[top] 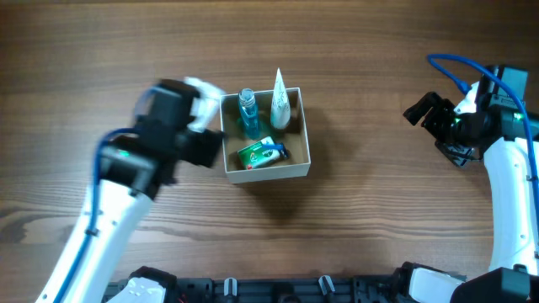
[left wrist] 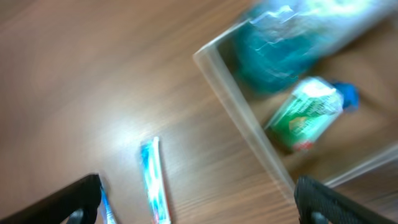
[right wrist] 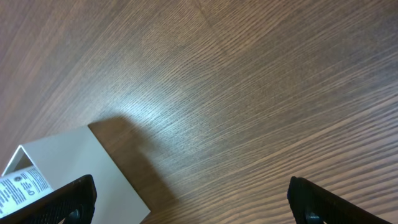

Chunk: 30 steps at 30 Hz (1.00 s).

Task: Pack container
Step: 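Drop the razor into the box with the left gripper, then grasp the teal toothpaste tube with the left gripper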

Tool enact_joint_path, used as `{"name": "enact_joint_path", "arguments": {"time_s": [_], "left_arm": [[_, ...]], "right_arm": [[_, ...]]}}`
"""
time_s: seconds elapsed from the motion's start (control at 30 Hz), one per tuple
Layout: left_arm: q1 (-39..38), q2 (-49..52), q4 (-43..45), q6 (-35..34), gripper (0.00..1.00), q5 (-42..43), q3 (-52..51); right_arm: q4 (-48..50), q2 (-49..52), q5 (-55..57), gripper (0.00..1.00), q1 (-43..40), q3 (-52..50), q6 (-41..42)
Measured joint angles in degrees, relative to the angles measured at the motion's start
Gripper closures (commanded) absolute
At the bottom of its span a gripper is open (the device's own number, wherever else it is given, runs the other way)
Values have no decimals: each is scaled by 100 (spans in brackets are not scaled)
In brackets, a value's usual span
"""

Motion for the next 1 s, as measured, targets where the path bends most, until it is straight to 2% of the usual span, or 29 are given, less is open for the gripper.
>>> {"name": "enact_joint_path", "arguments": {"time_s": [0.1,0.27,0.4,0.6,0.9,1.0], "left_arm": [[1320,247,-24,-459,0,127,-37],[2400,1084,90,-879,0,597,-323],[2455,2022,208,-1025,0,752,-455],[2455,2918,579,-1069,0,807,-459],[2455,3480,935,-1069,2,841,-459],[2455,3560,964,-1071,8,841,-459]], "right_arm": [[15,0,0,0,0,0,-72],[57,0,2,0,0,0,-74],[85,0,0,0,0,0,-90],[153,0,0,0,0,0,-164],[173,0,0,0,0,0,-179],[173,0,0,0,0,0,-179]]}}
